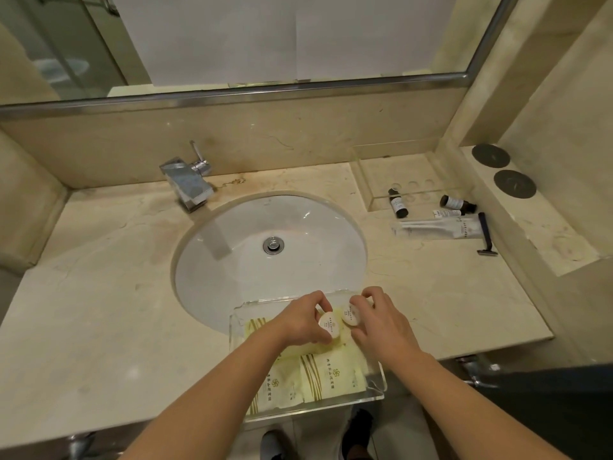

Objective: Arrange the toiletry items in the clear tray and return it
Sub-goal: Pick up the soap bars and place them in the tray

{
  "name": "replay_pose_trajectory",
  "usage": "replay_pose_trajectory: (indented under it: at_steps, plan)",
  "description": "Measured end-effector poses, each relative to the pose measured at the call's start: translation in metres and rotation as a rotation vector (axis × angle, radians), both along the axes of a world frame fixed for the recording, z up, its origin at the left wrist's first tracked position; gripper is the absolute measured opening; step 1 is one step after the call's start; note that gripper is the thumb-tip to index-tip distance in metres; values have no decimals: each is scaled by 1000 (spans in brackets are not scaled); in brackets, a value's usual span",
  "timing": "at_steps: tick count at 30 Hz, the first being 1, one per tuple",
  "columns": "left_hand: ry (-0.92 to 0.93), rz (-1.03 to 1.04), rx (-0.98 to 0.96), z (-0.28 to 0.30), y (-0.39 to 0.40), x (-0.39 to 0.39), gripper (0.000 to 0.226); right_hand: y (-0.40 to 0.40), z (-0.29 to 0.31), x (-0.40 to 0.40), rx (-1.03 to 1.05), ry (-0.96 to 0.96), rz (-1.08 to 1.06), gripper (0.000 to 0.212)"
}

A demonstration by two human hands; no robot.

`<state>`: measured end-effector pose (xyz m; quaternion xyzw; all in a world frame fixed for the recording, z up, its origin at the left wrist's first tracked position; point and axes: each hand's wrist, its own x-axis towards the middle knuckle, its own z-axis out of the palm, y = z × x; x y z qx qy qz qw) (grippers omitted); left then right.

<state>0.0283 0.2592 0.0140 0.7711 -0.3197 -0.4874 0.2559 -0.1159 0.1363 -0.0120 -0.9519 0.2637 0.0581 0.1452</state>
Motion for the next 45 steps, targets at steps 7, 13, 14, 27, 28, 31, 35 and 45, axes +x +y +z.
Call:
replay_pose_trajectory:
  at_steps: [7, 13, 14, 27, 28, 31, 35, 45]
  plan:
    - [-65, -81, 13, -1, -3, -9, 45, 4, -10, -2, 84, -123, -71, 41]
    - [-90, -90, 15, -7, -1, -8, 41, 0, -10, -6, 230, -136, -152, 62]
    - [-89, -94, 17, -7, -1, -8, 41, 1, -10, -6, 215, -141, -169, 61]
    - [-82, -94, 34, -7, -3, -5, 39, 2, -15, -5, 139, -197, -99, 44]
    - [-73, -91, 34, -7, -3, -5, 38, 3, -15, -5, 130, -195, -90, 41]
    - [-32, -57, 12, -8, -7, -7, 37, 3, -16, -6, 133, -207, -94, 44]
    - [-22, -60, -3, -9, -14, -14, 36, 2, -13, -12, 165, -197, -90, 50]
    - [-389, -265, -27, -15, -28, -31, 21, 2, -15, -29, 154, -222, -44, 37]
